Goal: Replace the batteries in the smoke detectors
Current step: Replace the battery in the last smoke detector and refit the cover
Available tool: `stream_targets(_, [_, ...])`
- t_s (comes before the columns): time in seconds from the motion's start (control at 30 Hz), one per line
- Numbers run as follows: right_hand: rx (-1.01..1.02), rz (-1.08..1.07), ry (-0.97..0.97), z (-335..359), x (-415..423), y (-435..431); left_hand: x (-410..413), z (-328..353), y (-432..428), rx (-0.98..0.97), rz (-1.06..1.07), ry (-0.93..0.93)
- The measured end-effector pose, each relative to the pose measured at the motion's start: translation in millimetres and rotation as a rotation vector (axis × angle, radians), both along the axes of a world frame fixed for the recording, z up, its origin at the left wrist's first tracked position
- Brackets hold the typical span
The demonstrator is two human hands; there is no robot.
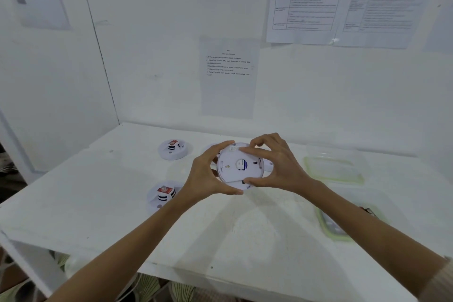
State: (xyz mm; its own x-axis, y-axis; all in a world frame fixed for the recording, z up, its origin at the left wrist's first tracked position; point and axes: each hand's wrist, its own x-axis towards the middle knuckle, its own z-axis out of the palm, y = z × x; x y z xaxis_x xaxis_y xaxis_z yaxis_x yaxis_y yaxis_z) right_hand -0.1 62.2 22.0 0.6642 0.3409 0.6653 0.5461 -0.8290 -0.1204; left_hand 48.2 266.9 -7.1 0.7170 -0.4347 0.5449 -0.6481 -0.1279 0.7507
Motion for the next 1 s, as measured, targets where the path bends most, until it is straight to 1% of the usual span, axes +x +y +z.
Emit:
stream_targets(0.13, [-0.003,-0.019,-0.097,-8,0,-2,-2,-1,-2,0.004,0.001,-0.021])
stream_targets(0.23, [0.009,-0.030,-0.124,-17,1,-2,-3,-3,-3,0.007,0.002,-0.003])
stream_targets(0.43, [0.090,-0.058,-0.075,-29,1,-1,-1,-8,-3,0.019,-0.004,0.010])
stream_targets(0.57, [0.166,-0.021,0.037,-26,0,-3,0,-5,-5,0.022,-0.018,0.008])
stream_targets(0.7, [0.318,0.053,0.166,-16,-2,-9,1,2,-11,0.015,-0.033,-0.023])
stream_targets(0.83, [0.390,0.102,0.140,-17,-4,-6,1,2,-18,-0.006,-0.021,0.002])
stream_targets(1.0, [0.384,0.078,0.050,-23,-5,-4,0,-1,-20,0.001,-0.036,0.009])
